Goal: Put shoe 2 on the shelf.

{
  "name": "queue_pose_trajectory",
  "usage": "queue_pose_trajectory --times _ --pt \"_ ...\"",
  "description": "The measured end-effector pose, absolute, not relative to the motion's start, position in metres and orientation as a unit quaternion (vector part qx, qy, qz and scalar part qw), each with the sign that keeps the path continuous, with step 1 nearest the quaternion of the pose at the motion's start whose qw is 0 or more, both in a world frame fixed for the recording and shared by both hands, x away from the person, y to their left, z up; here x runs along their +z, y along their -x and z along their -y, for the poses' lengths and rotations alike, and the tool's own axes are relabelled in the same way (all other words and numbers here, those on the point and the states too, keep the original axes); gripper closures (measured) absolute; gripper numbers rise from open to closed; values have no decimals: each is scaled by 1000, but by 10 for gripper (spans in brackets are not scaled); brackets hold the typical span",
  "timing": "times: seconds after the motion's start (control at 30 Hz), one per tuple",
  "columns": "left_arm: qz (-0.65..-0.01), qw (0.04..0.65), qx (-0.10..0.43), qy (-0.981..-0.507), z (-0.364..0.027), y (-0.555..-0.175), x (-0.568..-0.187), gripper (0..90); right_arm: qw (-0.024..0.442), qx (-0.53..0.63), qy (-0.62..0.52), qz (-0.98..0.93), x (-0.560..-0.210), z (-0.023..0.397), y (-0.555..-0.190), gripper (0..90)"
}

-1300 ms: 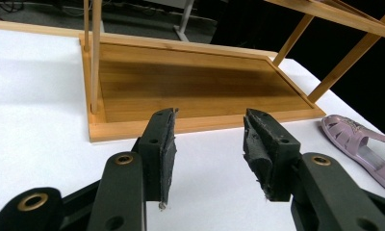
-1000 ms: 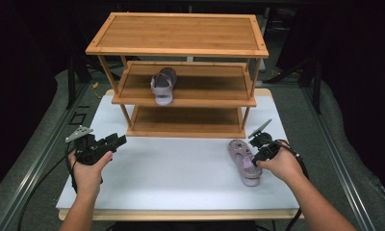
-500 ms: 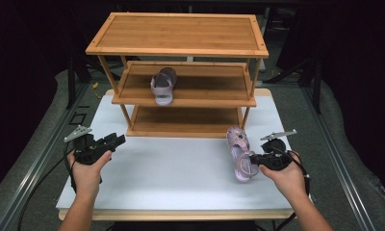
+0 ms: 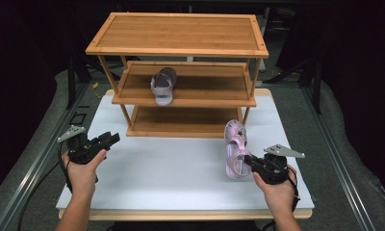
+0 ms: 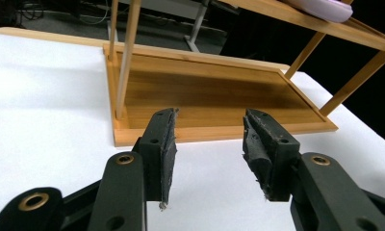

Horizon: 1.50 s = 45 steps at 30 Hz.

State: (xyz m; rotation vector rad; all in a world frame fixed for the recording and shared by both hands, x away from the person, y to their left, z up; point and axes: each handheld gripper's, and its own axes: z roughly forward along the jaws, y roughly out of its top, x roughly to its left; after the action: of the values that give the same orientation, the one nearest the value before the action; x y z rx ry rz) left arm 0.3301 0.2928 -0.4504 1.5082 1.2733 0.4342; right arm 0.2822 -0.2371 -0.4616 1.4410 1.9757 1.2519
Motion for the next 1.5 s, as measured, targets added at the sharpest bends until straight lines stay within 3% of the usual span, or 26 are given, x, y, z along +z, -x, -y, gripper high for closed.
queue_pose_trajectory --times 0.27,0.8,1.5 --pt "-533 534 189 -628 -295 -328 -448 548 231 493 -499 -674 -447 224 -279 834" --pt "-528 532 185 -635 -289 -329 -449 547 246 531 -478 -655 -417 201 -285 834" --pt "-525 531 183 -639 -292 -329 -449 545 253 522 -474 -662 -347 156 -366 834"
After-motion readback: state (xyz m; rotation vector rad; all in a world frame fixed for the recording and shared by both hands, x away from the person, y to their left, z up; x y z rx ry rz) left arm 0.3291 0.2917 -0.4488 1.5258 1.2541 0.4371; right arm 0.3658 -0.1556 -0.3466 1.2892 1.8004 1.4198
